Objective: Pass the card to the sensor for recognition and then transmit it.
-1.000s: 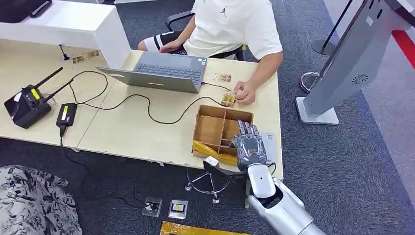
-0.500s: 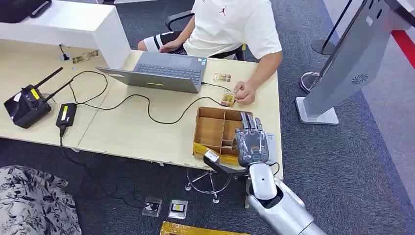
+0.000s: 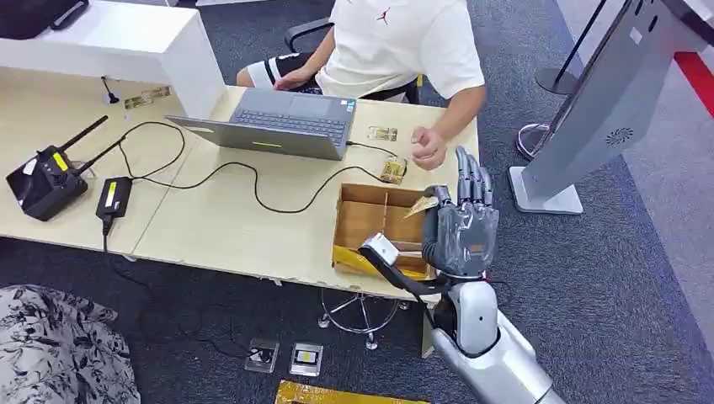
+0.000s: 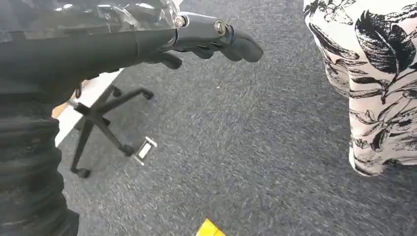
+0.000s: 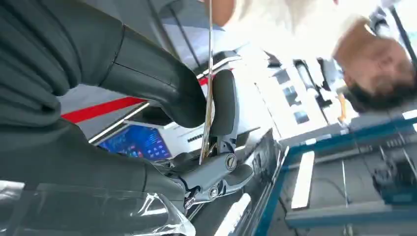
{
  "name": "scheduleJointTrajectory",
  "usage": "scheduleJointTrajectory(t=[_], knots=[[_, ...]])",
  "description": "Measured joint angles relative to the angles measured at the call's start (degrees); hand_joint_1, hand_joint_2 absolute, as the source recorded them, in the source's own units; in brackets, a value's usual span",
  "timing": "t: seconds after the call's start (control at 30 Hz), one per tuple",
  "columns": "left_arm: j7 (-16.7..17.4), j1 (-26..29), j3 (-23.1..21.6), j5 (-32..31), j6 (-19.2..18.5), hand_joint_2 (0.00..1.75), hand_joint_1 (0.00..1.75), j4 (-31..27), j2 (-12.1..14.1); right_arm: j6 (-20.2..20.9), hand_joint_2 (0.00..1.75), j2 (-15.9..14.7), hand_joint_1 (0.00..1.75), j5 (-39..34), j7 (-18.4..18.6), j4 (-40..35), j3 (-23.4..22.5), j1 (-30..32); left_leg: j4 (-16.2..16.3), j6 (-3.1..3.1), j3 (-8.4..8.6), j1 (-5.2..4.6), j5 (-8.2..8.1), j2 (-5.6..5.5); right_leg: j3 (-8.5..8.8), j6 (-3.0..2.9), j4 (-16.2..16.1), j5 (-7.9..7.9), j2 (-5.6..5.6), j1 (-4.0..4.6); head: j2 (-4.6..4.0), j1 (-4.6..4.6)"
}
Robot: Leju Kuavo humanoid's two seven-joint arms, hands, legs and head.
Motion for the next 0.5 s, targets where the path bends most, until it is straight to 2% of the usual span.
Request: scheduleJointTrajectory(t=[0.13,0.23,0.33,0.5], knots=[[0.1,0.0,0.0,-0.7,0.0,1.75,0.00,-0.6,-0.4,-0.1,1.75,1.5,1.75,-4.5,-8.3,-4.4,-2.4,1.4,0.0,0.00,0.00,0.01,0.00,0.01,0.00,0.00,0.0,0.00,0.01,0.01,0.00,-0.02],[-1.1,-0.1,0.0,-0.7,0.0,1.75,0.00,-0.8,-0.9,0.3,1.75,3.0,1.75,-11.4,-11.5,-4.4,-3.9,0.1,0.0,-0.02,-0.02,0.01,0.02,0.01,0.02,0.00,0.0,0.01,0.00,0.01,0.00,-0.02],[-5.3,-0.1,0.0,1.3,0.0,1.75,0.00,-0.8,-0.9,3.8,1.75,4.0,1.75,-15.2,-9.9,-0.9,-4.5,-4.5,0.0,-0.02,-0.01,0.00,0.04,0.01,0.02,0.01,0.0,0.06,0.01,0.00,0.00,-0.02],[-11.6,-0.1,0.0,5.5,0.0,1.75,0.00,0.2,-0.7,9.9,1.75,4.1,1.75,-11.3,-2.3,9.4,-4.5,-12.9,0.0,0.01,-0.03,-0.01,0.11,-0.06,0.02,0.02,0.0,0.09,-0.07,-0.01,0.00,0.00]])
